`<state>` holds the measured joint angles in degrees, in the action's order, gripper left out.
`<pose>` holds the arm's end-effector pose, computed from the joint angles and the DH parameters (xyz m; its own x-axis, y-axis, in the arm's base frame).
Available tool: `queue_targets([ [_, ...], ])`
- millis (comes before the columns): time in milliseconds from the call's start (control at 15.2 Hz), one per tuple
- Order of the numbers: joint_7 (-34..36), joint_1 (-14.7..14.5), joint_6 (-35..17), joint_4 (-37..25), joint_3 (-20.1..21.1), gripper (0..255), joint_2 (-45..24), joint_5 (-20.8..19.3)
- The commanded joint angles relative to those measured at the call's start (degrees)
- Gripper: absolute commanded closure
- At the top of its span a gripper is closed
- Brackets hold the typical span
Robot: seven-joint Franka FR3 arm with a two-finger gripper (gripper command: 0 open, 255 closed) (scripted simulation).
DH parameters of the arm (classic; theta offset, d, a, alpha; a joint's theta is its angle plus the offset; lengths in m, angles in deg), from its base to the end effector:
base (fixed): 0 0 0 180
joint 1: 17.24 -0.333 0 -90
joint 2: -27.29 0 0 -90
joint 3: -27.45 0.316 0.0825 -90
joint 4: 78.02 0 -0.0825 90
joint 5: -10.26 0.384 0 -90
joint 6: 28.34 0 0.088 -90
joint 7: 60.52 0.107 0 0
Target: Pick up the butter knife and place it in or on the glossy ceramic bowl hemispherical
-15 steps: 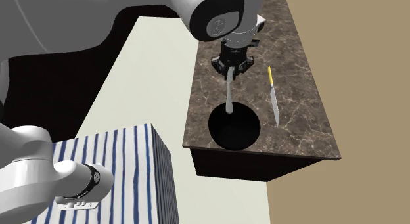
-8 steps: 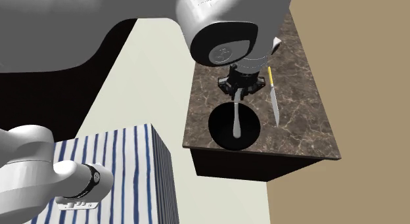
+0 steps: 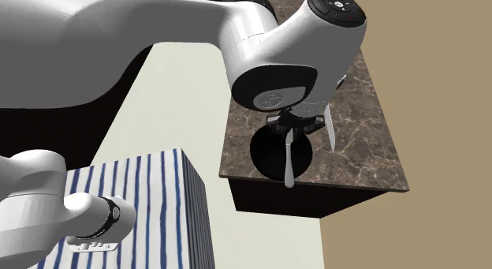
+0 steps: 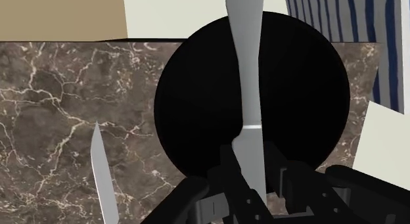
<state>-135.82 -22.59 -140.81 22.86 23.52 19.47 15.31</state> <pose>0.6094 0.0227 0.4893 0.2560 0.9627 0.0882 0.9645 -0.2605 0.0440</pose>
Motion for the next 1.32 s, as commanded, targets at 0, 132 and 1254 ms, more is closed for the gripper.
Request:
queue_targets([
  [0,-0.16,0.00,-1.54,1.20,0.01,255,-0.32,0.08],
  [132,-0.29,0.00,-3.00,2.37,0.02,255,-0.61,0.16],
  [1254,-0.73,-0.01,-7.64,5.76,0.09,0,-1.88,0.46],
])
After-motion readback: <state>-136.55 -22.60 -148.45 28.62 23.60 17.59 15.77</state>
